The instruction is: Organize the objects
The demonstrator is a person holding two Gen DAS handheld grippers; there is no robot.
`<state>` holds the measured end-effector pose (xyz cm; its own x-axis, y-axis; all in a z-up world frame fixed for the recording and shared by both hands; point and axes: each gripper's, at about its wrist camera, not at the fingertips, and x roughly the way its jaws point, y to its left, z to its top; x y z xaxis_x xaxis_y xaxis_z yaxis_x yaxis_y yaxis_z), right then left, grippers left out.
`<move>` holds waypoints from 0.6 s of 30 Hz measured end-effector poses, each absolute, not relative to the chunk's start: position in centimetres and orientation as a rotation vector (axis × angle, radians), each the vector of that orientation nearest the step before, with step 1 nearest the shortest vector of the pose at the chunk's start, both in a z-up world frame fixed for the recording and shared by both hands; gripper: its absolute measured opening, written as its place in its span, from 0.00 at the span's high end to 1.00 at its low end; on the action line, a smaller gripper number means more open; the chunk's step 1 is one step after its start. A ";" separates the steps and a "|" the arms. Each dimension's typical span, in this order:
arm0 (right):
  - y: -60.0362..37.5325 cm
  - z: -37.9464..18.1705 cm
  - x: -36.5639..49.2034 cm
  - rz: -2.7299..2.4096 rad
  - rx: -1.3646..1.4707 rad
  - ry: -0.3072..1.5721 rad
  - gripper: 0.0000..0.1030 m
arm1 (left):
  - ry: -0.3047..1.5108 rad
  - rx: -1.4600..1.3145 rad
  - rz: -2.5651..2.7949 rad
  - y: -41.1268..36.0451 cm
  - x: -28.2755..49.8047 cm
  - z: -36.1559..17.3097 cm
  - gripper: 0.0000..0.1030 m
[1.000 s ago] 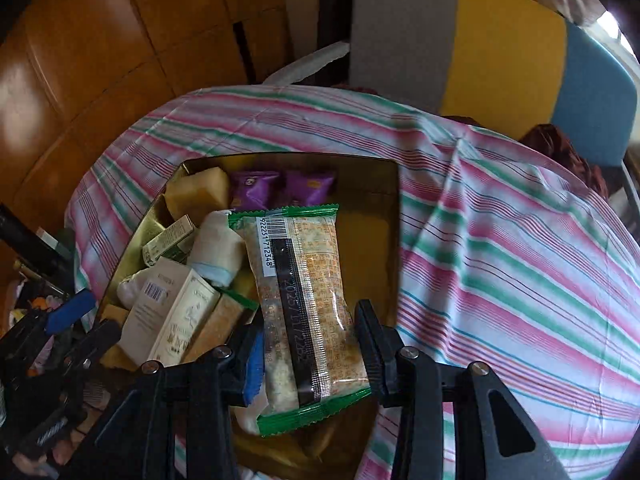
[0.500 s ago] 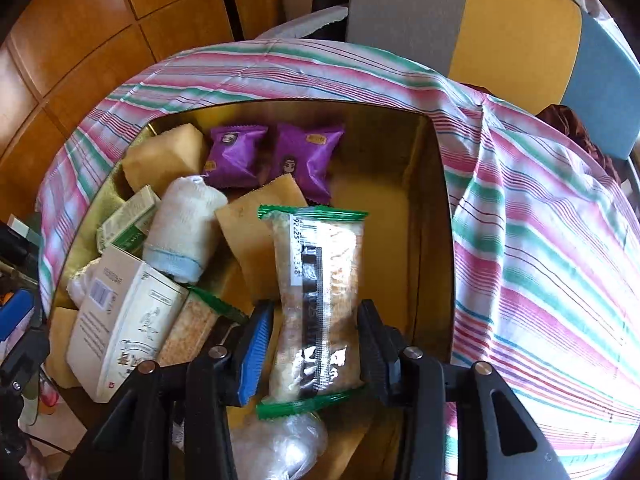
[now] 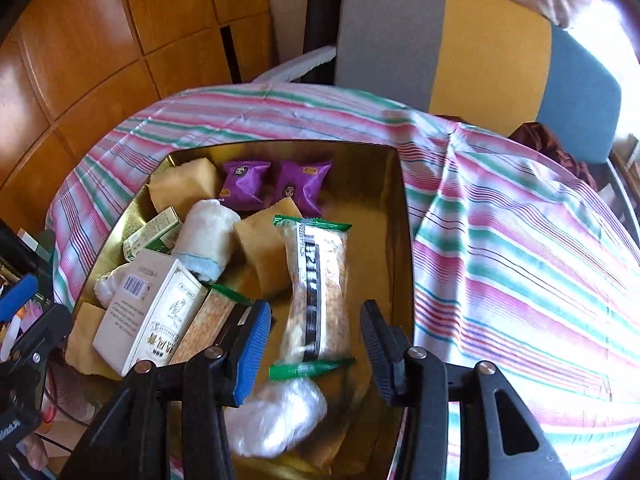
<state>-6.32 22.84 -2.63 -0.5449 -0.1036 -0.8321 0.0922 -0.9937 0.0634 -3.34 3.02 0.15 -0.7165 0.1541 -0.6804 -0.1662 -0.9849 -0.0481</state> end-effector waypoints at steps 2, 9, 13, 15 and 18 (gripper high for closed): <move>22.9 -2.3 -5.4 -2.695 1.419 -0.030 0.54 | 0.028 -1.083 2.776 3.1 -3.1 0.3 0.14; 23.1 -1.2 -1.9 -2.801 1.362 -0.043 0.50 | 0.035 -1.056 2.793 3.5 -1.9 0.8 0.03; 23.0 -1.2 0.2 -2.858 1.344 -0.044 0.50 | 0.004 -1.033 2.789 3.6 -1.1 1.1 0.00; 22.7 -1.5 1.1 -2.885 1.339 -0.033 0.50 | 0.009 -1.038 2.793 3.7 -0.9 1.2 0.00; 22.2 -2.0 1.8 -2.905 1.344 -0.014 0.50 | 0.005 -1.040 2.794 3.7 -0.6 1.3 0.00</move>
<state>1.80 22.21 -1.97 -0.6462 0.0502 -0.7615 -0.0578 -0.9982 -0.0169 -0.56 3.74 1.29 -0.7455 0.1482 -0.6498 -0.1505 -0.9872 -0.0524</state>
